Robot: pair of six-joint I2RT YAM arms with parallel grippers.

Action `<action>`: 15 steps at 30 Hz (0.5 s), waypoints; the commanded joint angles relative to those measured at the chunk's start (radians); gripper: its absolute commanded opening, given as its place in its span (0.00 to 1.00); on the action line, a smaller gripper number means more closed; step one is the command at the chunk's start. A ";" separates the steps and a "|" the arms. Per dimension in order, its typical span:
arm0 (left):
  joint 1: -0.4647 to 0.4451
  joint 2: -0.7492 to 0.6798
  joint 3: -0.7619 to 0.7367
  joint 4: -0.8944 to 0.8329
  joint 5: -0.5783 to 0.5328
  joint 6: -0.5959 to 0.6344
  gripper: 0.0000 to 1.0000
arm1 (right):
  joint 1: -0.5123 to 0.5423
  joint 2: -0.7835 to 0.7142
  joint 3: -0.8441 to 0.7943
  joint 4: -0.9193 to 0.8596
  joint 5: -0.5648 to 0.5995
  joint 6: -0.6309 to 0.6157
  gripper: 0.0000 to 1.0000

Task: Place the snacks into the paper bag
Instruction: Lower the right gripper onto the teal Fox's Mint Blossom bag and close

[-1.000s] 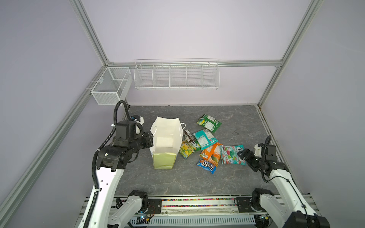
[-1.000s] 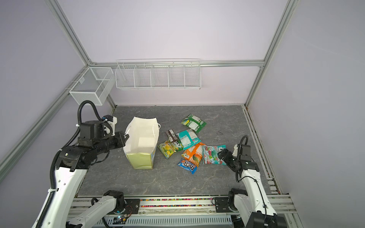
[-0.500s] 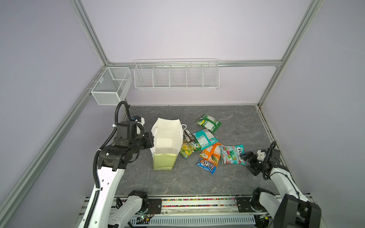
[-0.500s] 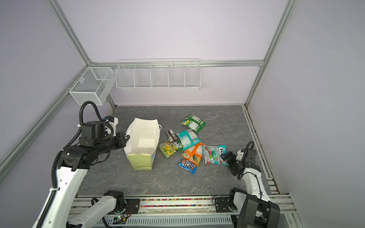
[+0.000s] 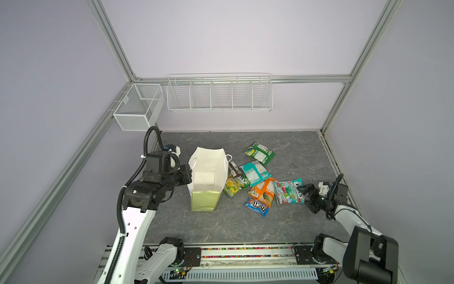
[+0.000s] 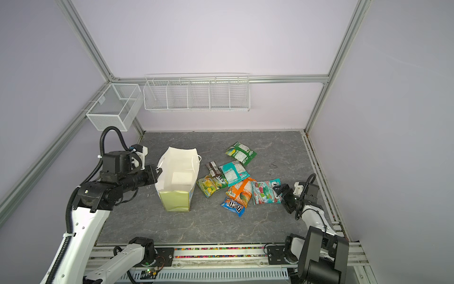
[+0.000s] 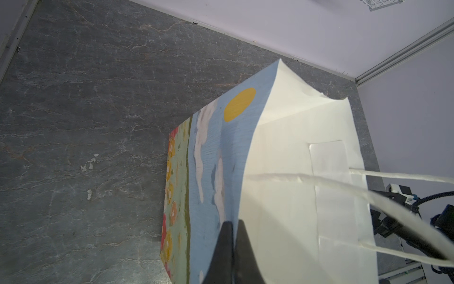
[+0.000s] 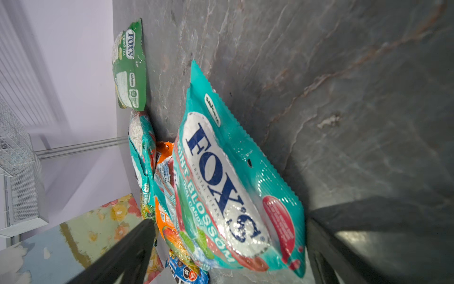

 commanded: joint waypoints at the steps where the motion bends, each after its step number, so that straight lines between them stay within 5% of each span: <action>1: -0.003 -0.010 -0.008 0.000 0.009 -0.004 0.00 | -0.002 0.050 -0.060 -0.044 0.076 0.010 1.00; 5: -0.003 -0.013 -0.013 0.007 0.011 -0.008 0.00 | -0.001 0.049 -0.059 -0.044 0.080 0.009 0.94; 15: -0.003 -0.021 -0.033 0.013 0.007 -0.012 0.00 | -0.001 0.047 -0.057 -0.058 0.093 0.006 0.57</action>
